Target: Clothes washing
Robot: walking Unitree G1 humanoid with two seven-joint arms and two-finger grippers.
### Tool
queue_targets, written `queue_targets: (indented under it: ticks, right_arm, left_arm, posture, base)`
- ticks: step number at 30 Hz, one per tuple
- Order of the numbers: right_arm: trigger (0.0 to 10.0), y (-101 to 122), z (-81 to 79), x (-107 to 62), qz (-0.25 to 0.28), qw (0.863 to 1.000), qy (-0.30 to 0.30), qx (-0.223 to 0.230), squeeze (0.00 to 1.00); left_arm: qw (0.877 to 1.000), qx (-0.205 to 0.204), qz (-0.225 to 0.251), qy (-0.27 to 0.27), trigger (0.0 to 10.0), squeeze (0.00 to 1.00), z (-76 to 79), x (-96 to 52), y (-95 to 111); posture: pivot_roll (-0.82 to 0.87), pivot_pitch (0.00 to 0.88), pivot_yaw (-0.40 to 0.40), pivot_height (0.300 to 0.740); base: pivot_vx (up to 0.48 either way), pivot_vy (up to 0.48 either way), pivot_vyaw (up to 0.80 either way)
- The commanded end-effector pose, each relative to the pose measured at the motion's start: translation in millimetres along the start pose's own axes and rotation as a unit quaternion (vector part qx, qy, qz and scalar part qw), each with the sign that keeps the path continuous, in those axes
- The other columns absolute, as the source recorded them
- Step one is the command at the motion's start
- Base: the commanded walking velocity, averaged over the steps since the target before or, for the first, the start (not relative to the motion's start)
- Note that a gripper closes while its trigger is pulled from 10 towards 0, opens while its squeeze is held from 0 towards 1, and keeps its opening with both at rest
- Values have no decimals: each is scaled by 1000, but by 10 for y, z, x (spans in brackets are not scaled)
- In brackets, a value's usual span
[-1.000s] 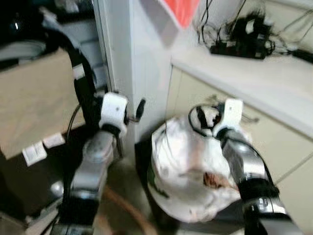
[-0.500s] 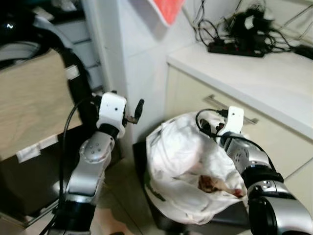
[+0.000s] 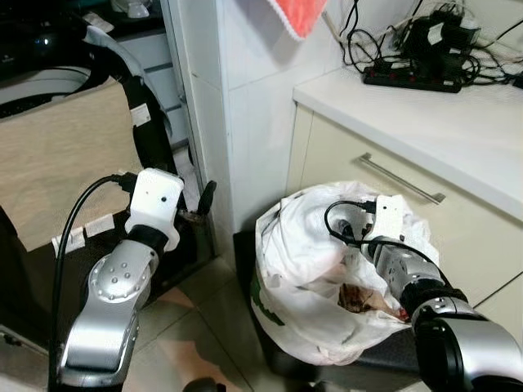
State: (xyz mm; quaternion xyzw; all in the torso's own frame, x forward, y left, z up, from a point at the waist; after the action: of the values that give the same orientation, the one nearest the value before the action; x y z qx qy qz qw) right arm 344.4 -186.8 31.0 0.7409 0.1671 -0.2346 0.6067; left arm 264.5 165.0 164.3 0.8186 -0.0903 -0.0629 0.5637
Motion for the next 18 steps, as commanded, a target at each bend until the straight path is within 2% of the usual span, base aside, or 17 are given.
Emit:
queue_targets:
  ticks: [1,5,8,9,10,12,18]
  right_arm:
    - [10000,69,-43,8,16,1000,1,-13,0]
    - [10000,-8,-61,6,17,999,-2,-42,0]
    - [9922,-76,-49,2,9,999,-11,-42,0]
    - [2588,-92,-46,1,5,999,-12,-38,0]
    - [0,-100,-45,1,4,999,-13,-36,0]
    - [0,-131,-70,1,-5,999,-8,-42,0]
    - [0,-169,-150,7,-21,1000,-8,-9,0]
  left_arm:
    - [1000,3,0,-3,10000,0,-26,-39,44]
    - [1000,8,-11,-13,10000,0,-21,-132,98]
    - [1000,10,-15,-21,10000,0,6,-185,118]
    - [1000,9,-15,-21,10000,0,12,-195,121]
    - [1000,8,-17,-22,10000,0,16,-203,125]
    - [999,7,-20,-24,10000,0,29,-218,129]
    - [999,8,-32,-30,10000,0,47,-276,143]
  posture:
    - [184,127,25,740]
    - [224,157,47,740]
    - [229,165,52,740]
    - [230,167,52,740]
    - [230,167,52,740]
    - [231,171,49,740]
    - [248,202,51,740]
  base:
    - [0,0,0]
    - [0,0,0]
    - [0,0,0]
    - [0,0,0]
    - [0,0,0]
    - [0,0,0]
    - [0,0,0]
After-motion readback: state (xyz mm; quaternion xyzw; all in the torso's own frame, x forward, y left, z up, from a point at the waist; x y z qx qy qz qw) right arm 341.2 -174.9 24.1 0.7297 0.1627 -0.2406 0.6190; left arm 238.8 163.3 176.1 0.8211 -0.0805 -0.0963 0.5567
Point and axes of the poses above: a point about 5 cm out from each wrist's last joint towards the gripper, its own x axis pointing out of the wrist towards the gripper, its own y axis along the axis of the wrist's last joint, z = x × y, the point moved 1 cm from there along x, pointing out of the wrist towards the gripper, and after that the axes turned 5 degrees about x, right-handed, at the moved point
